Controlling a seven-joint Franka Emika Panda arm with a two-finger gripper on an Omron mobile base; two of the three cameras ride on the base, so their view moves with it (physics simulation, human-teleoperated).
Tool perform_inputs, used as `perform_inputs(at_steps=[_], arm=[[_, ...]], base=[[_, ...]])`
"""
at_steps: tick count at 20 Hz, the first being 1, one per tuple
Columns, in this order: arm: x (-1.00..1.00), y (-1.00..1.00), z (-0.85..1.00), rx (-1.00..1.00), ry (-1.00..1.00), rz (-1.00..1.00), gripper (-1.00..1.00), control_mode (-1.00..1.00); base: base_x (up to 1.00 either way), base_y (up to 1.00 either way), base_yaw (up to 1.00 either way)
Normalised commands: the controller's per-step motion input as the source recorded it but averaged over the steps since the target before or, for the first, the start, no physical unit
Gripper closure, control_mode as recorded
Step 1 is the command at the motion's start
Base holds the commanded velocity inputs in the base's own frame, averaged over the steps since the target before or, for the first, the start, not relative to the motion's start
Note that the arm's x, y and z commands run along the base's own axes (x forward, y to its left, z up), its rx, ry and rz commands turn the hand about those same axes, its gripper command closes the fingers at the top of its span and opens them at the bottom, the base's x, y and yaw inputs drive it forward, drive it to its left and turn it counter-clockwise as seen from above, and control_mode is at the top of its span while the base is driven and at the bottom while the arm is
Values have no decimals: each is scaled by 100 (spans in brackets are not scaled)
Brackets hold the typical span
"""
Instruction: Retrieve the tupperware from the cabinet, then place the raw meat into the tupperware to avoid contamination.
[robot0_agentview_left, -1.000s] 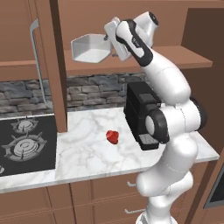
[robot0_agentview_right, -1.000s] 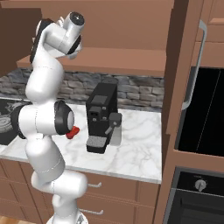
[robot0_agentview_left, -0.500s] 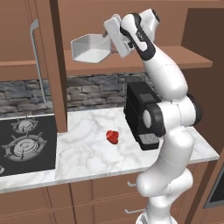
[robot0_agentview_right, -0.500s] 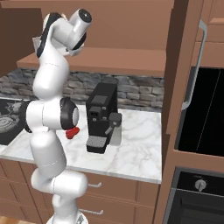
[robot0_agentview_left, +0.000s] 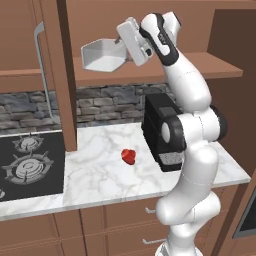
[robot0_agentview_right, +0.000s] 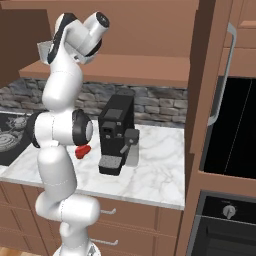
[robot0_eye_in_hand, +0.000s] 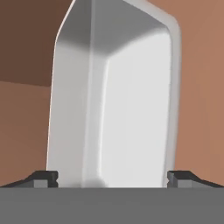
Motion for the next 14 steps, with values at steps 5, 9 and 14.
perform_inputs(at_steps=[5, 9, 14], arm=[[14, 0, 0, 0, 3, 9, -100, -100], [23, 0, 0, 0, 1, 1, -100, -100], [9, 10, 0, -2, 0, 0, -100, -100]], base=[[0, 0, 0], [0, 0, 0], [0, 0, 0]])
